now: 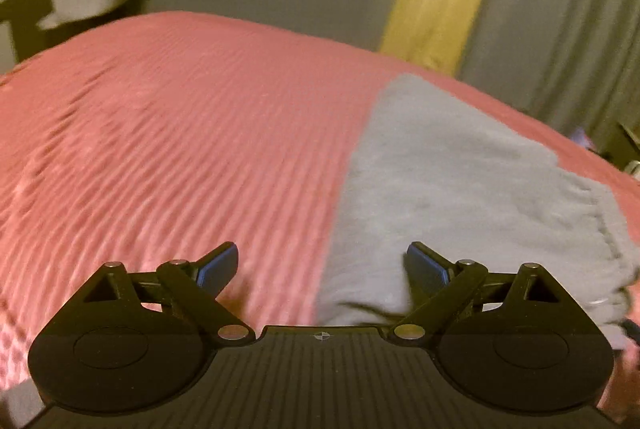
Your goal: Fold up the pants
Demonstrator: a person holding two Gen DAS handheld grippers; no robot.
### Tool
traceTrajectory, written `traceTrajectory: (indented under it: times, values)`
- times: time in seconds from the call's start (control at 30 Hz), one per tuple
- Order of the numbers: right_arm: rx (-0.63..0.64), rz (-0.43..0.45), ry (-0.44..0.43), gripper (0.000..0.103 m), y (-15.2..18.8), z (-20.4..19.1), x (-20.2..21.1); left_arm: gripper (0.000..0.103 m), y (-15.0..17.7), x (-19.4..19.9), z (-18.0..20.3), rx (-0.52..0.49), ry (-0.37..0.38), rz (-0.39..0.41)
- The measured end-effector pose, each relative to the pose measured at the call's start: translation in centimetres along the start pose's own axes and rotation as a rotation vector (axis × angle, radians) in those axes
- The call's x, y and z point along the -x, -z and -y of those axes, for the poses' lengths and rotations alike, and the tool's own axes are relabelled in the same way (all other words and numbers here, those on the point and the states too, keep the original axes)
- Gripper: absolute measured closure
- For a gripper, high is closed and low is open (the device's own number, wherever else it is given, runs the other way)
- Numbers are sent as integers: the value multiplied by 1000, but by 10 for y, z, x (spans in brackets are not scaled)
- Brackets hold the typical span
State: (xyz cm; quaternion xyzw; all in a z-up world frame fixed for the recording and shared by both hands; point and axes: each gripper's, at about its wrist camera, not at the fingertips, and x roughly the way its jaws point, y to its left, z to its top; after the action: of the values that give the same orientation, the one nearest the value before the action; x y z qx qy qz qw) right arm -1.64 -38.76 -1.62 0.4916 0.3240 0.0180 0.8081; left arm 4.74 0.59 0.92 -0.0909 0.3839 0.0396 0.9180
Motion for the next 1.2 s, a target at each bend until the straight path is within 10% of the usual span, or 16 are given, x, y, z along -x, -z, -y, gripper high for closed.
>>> traceTrajectory:
  times: [0.2, 0.27, 0.5, 0.7, 1.0, 1.2]
  values:
    - [45, 14, 50, 9, 5, -16, -17, 8, 3, -16, -8, 49, 31, -60]
    - [107, 48, 82, 45, 10, -26, -20, 8, 6, -15, -11, 72, 36, -67]
    - [71, -28, 83, 23, 9, -26, -46, 8, 7, -19, -20, 125, 57, -98]
    - [180, 32, 179, 48, 17, -60, -52, 8, 7, -13, -17, 115, 41, -84]
    - [75, 90, -35, 52, 7, -75, -2, 8, 8, -8, -23, 162, 29, -75]
    - [132, 16, 248, 30, 6, -31, -7, 8, 9, -9, -25, 175, 31, -84]
